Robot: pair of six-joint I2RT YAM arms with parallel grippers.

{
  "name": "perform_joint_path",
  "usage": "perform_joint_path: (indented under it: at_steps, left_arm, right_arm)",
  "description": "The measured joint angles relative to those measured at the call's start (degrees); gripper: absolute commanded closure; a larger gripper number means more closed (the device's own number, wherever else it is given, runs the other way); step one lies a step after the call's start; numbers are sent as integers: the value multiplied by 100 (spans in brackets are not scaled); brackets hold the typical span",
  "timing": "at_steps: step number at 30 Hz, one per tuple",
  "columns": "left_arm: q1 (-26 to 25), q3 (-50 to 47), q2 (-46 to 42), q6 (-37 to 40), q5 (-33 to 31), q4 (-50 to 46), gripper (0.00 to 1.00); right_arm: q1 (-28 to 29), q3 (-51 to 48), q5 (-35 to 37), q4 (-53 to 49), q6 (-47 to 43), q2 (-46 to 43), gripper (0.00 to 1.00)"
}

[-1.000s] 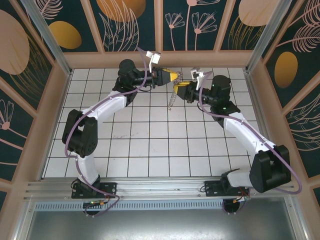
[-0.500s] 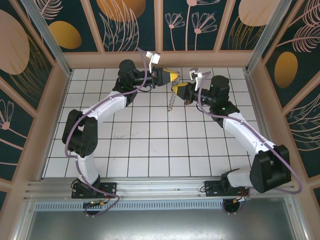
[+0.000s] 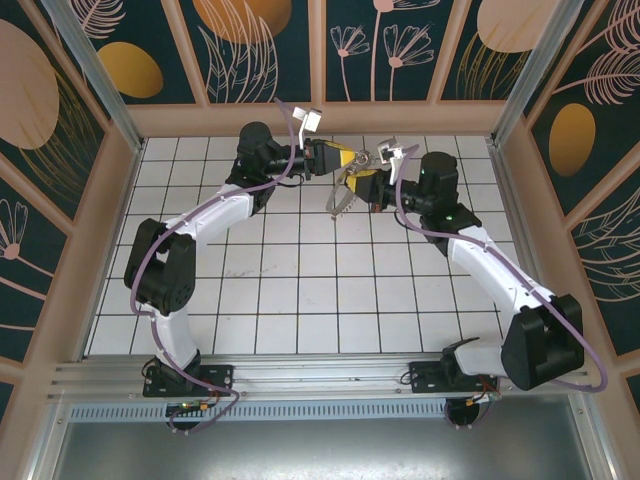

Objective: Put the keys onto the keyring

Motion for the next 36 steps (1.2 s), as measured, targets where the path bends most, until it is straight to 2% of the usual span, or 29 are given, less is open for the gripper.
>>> perform_joint_path:
  at_steps: [13, 36]
  left_arm:
    - [0, -4, -195, 682, -164, -535, 100]
    - [-28, -4, -205, 970, -236, -765, 100]
  right_arm:
    - [-101, 461, 181, -1088, -457, -133, 100]
    - [-203, 1329, 634, -2310, -1172, -90, 100]
